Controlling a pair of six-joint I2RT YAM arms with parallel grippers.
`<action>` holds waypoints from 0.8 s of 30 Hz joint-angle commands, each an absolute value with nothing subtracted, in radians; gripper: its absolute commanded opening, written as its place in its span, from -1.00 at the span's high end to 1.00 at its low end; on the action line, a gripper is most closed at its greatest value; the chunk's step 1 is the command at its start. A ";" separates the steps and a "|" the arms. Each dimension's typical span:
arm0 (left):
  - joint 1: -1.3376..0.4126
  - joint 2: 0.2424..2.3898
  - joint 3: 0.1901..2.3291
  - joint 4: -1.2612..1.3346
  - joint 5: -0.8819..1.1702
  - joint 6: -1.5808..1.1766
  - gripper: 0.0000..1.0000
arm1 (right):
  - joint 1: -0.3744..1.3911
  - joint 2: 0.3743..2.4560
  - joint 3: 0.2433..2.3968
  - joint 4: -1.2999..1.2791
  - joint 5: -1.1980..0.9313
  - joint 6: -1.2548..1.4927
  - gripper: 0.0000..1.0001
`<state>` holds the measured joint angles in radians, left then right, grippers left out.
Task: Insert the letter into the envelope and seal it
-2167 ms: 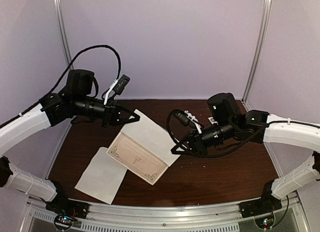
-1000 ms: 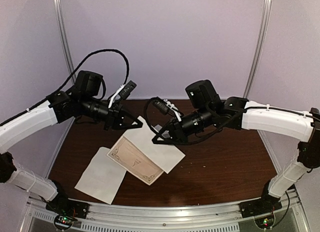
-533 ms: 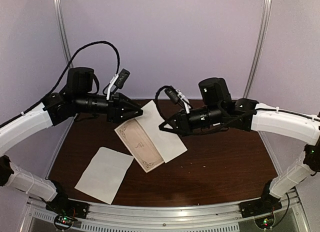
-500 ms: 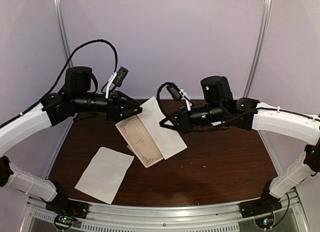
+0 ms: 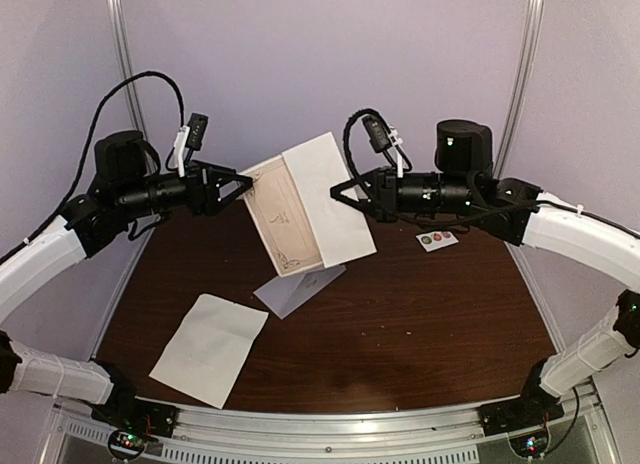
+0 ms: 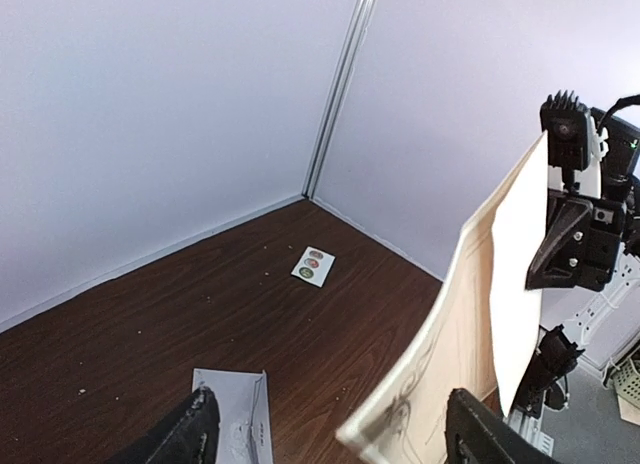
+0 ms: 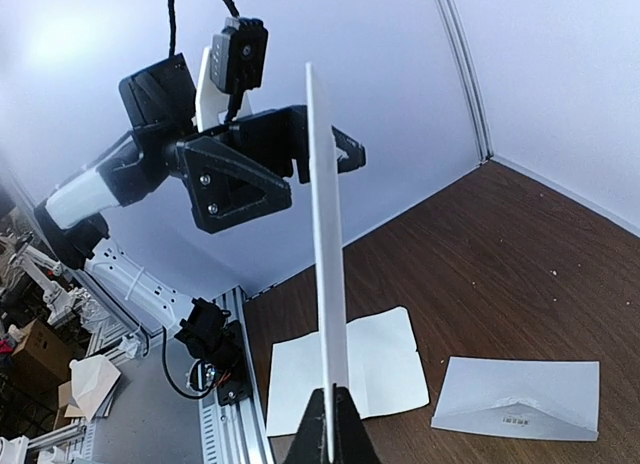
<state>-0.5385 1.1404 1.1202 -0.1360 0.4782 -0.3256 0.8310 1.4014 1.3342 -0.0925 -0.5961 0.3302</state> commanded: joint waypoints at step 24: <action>-0.720 1.089 0.881 0.307 0.666 -0.669 -0.65 | 0.854 1.227 1.168 0.199 -0.776 0.485 1.00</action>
